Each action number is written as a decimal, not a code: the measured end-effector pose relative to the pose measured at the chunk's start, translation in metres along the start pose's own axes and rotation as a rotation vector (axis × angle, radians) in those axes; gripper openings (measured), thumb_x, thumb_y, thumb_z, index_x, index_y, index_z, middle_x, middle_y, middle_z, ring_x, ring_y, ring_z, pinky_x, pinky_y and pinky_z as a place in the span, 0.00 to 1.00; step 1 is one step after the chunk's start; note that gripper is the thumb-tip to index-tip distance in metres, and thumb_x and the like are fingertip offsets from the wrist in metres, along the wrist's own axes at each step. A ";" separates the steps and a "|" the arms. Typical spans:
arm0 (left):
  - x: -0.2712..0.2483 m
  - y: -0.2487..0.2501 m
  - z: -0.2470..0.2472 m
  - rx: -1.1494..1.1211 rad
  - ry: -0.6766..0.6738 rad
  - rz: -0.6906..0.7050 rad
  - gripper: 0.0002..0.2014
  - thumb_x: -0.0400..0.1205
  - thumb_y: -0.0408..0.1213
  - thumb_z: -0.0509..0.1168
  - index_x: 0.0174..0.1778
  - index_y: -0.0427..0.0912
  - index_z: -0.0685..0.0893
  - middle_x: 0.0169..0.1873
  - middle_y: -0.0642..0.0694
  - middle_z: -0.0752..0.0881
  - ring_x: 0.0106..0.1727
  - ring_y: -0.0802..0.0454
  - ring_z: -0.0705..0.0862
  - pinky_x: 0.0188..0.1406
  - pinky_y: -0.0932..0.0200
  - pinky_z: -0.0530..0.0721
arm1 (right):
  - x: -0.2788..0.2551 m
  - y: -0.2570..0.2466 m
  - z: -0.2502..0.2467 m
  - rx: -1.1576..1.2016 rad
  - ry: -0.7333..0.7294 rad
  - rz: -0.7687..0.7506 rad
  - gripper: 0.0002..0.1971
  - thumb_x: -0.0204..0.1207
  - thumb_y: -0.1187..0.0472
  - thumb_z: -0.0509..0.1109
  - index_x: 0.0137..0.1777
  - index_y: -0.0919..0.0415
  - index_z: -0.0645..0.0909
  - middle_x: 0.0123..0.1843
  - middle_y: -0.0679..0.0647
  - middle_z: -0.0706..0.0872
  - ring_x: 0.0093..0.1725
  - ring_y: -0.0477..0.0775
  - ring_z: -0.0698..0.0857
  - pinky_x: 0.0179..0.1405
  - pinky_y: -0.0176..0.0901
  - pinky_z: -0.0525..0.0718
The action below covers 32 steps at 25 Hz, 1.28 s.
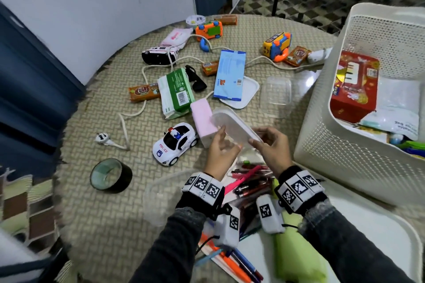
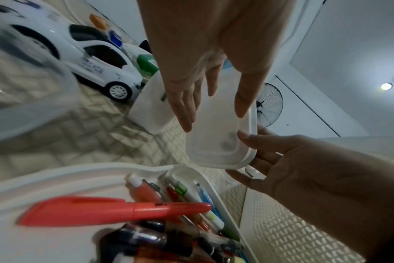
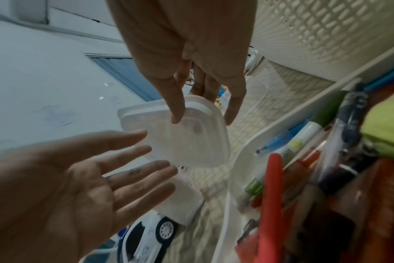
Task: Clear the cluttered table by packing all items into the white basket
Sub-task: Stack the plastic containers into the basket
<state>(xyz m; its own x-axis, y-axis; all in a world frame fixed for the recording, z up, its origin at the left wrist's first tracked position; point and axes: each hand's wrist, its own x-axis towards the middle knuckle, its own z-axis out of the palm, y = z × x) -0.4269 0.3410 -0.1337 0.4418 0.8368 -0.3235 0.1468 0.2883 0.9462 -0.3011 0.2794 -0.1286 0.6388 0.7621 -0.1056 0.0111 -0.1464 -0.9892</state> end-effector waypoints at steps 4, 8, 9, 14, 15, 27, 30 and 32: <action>-0.035 0.006 -0.022 -0.100 0.044 0.022 0.35 0.74 0.28 0.74 0.74 0.47 0.67 0.59 0.50 0.81 0.59 0.54 0.81 0.51 0.65 0.82 | -0.028 0.000 0.008 -0.129 -0.034 -0.111 0.17 0.67 0.76 0.76 0.40 0.50 0.84 0.40 0.43 0.87 0.41 0.40 0.85 0.44 0.33 0.79; -0.063 0.003 -0.044 -0.198 0.056 0.030 0.27 0.73 0.31 0.76 0.67 0.46 0.75 0.58 0.48 0.85 0.58 0.50 0.85 0.57 0.54 0.85 | -0.055 0.009 0.016 -0.381 -0.023 -0.324 0.14 0.64 0.75 0.77 0.41 0.54 0.89 0.44 0.49 0.81 0.53 0.56 0.83 0.56 0.46 0.77; -0.068 0.002 -0.049 -0.248 0.072 0.019 0.23 0.75 0.32 0.74 0.65 0.45 0.76 0.58 0.45 0.86 0.55 0.49 0.87 0.55 0.52 0.87 | -0.063 0.011 0.019 -0.425 -0.027 -0.352 0.15 0.63 0.76 0.77 0.41 0.54 0.89 0.46 0.51 0.80 0.55 0.57 0.81 0.59 0.48 0.76; -0.086 -0.011 -0.083 -0.382 0.220 -0.024 0.12 0.84 0.25 0.59 0.64 0.31 0.77 0.54 0.33 0.83 0.42 0.46 0.87 0.33 0.61 0.88 | -0.094 0.013 0.036 -0.442 -0.176 -0.318 0.17 0.62 0.70 0.71 0.48 0.49 0.86 0.62 0.55 0.74 0.67 0.55 0.72 0.64 0.41 0.68; -0.089 -0.014 -0.090 -0.376 0.244 -0.032 0.12 0.83 0.22 0.57 0.62 0.31 0.77 0.54 0.33 0.82 0.45 0.43 0.85 0.32 0.61 0.88 | -0.097 0.012 0.039 -0.374 -0.214 -0.225 0.19 0.63 0.65 0.68 0.54 0.49 0.84 0.65 0.55 0.72 0.69 0.54 0.71 0.64 0.38 0.69; -0.119 -0.070 -0.174 0.393 0.511 -0.031 0.12 0.78 0.30 0.69 0.57 0.32 0.83 0.61 0.35 0.78 0.59 0.40 0.81 0.62 0.51 0.79 | -0.100 0.027 0.091 -0.535 -0.382 -0.048 0.32 0.69 0.75 0.73 0.74 0.63 0.72 0.69 0.61 0.75 0.70 0.59 0.74 0.70 0.46 0.73; -0.127 -0.074 -0.175 0.260 0.410 -0.088 0.22 0.78 0.23 0.67 0.70 0.33 0.76 0.61 0.36 0.82 0.55 0.47 0.80 0.51 0.57 0.79 | -0.102 0.035 0.099 -0.614 -0.430 0.010 0.32 0.67 0.75 0.74 0.72 0.60 0.74 0.68 0.64 0.71 0.70 0.63 0.72 0.72 0.53 0.72; -0.128 -0.077 -0.175 0.198 0.405 -0.082 0.29 0.77 0.19 0.67 0.75 0.35 0.71 0.57 0.39 0.80 0.53 0.48 0.78 0.43 0.62 0.79 | -0.105 0.038 0.100 -0.548 -0.466 0.021 0.37 0.65 0.77 0.74 0.75 0.61 0.69 0.69 0.65 0.71 0.70 0.63 0.74 0.71 0.52 0.74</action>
<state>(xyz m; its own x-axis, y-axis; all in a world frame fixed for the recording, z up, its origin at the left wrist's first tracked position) -0.6490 0.2932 -0.1658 0.0463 0.9409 -0.3356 0.3509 0.2992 0.8873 -0.4447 0.2573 -0.1653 0.2494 0.9277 -0.2777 0.4647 -0.3662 -0.8062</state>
